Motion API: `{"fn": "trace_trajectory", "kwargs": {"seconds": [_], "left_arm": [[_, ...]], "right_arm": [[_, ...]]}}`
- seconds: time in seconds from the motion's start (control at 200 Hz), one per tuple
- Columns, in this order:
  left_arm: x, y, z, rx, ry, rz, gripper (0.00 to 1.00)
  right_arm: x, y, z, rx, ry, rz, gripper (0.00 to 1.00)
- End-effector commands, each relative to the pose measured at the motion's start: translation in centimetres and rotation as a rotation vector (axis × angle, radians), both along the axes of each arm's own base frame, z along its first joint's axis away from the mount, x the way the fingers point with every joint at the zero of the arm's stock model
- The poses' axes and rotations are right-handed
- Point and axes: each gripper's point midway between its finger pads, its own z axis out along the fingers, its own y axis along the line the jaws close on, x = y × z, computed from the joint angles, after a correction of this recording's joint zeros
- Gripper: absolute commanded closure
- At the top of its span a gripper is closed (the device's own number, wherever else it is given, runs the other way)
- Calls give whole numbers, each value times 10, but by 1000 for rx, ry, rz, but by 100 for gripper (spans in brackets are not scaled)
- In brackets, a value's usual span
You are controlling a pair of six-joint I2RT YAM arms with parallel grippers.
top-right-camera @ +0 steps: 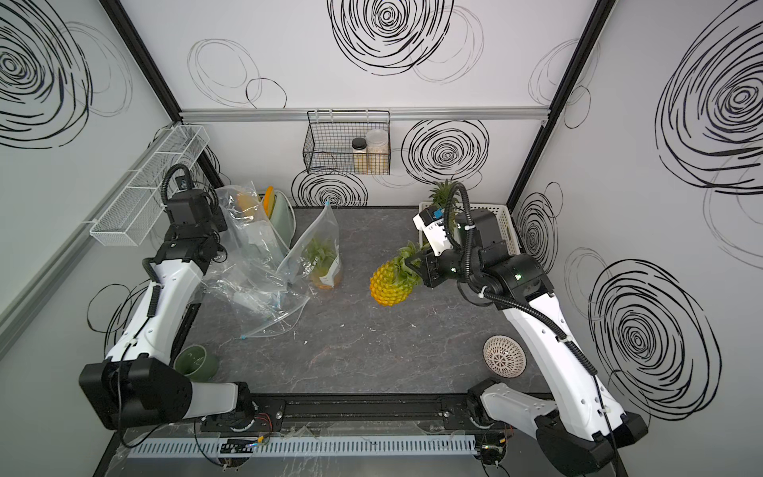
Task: Open the zip-top bag and take out the pineapple
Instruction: Place the zipper food storage bag in the zipper food storage bag.
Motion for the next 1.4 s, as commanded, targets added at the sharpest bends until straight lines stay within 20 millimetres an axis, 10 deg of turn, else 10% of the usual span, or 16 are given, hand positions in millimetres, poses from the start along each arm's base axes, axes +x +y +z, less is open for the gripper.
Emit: {"fn": "trace_trajectory", "kwargs": {"seconds": [0.0, 0.125, 0.3, 0.615, 1.056, 1.391], "left_arm": [[7, 10, 4, 6, -61, 62, 77], [11, 6, -16, -16, -36, 53, 48], [11, -3, -30, -33, -24, 30, 33], [-3, -11, 21, 13, -116, 2, 11], [-48, -50, 67, 12, -203, -136, 11], [-64, -145, 60, -48, -238, -495, 12]], "right_arm": [[10, 7, 22, 59, -94, 26, 100], [19, 4, 17, 61, -91, 4, 100], [33, -3, 14, 60, -95, -36, 100], [56, -22, 8, 34, -109, -119, 100], [88, -48, 4, 9, -136, -233, 100], [124, -83, -1, -67, -153, -373, 100]]}}
